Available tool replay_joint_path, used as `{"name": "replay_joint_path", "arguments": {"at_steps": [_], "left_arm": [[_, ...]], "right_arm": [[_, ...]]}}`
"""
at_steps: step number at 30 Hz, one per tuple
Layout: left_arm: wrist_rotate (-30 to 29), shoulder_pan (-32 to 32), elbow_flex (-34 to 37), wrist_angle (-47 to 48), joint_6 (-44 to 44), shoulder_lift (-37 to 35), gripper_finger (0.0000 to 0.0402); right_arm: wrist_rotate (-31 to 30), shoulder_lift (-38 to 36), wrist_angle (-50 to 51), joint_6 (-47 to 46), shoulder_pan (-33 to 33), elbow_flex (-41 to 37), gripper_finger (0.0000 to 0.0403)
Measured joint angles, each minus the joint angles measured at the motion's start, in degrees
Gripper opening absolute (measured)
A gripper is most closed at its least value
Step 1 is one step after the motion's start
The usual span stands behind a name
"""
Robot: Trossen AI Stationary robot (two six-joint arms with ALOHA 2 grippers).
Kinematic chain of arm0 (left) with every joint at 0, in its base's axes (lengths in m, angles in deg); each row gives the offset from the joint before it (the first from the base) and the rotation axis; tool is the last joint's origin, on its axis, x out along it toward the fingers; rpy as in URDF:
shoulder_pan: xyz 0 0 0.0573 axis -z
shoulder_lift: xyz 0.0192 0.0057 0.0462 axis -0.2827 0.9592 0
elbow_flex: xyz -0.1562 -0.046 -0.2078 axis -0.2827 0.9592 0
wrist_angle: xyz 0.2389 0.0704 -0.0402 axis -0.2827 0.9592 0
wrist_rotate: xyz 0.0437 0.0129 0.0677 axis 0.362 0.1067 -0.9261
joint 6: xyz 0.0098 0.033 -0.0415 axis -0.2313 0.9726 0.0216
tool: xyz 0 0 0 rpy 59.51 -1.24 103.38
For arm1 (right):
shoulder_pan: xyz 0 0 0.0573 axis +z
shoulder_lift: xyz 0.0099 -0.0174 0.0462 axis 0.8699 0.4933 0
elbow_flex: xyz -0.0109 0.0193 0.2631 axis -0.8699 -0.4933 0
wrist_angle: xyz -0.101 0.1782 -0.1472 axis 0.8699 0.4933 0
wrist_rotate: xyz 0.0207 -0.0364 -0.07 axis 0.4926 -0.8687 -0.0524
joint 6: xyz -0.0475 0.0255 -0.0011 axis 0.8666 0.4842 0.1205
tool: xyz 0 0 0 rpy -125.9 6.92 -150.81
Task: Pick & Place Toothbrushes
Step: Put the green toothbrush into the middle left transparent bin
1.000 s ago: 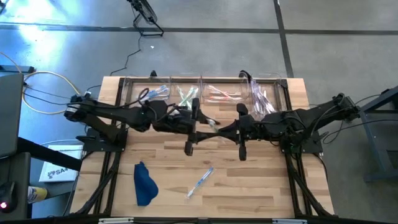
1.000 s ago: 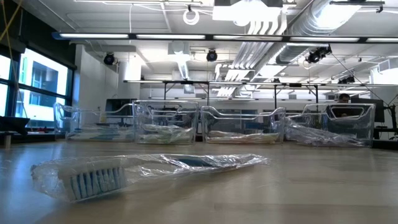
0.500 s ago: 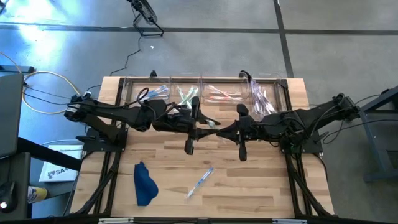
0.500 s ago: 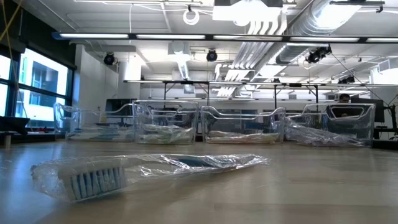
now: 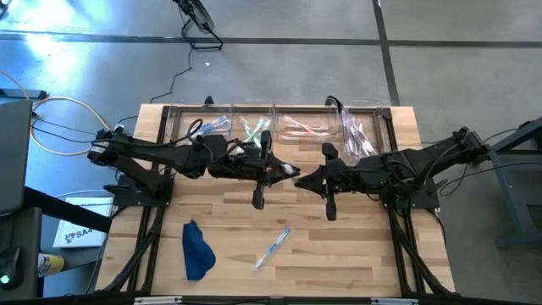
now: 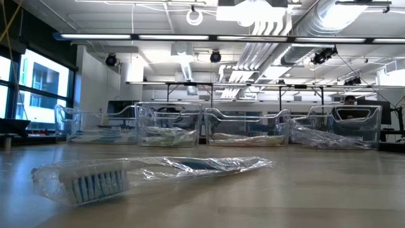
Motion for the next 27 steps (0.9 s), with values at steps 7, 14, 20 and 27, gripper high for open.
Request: {"name": "replay_joint_path", "arguments": {"at_steps": [7, 14, 20, 27], "left_arm": [[0.51, 0.02, 0.0, 0.66, 1.17, -0.03, 0.0008], [0.7, 0.04, 0.0, 2.11, 1.49, -0.07, 0.0008], [0.66, 0.04, 0.0, 2.06, 1.49, -0.07, 0.0008], [0.54, -0.03, 0.02, 4.1, 3.04, -0.66, 0.0008]], "right_arm": [[1.24, 0.0, 0.1, 0.01, -0.02, 0.0, 0.0035], [1.0, -1.48, 0.32, 1.73, -0.04, 0.0, 0.013], [1.1, -3.48, 2.41, 1.74, -0.04, 0.0, 0.0224], [1.18, -8.47, 15.47, -3.19, -0.04, 0.0, 0.0258]]}}
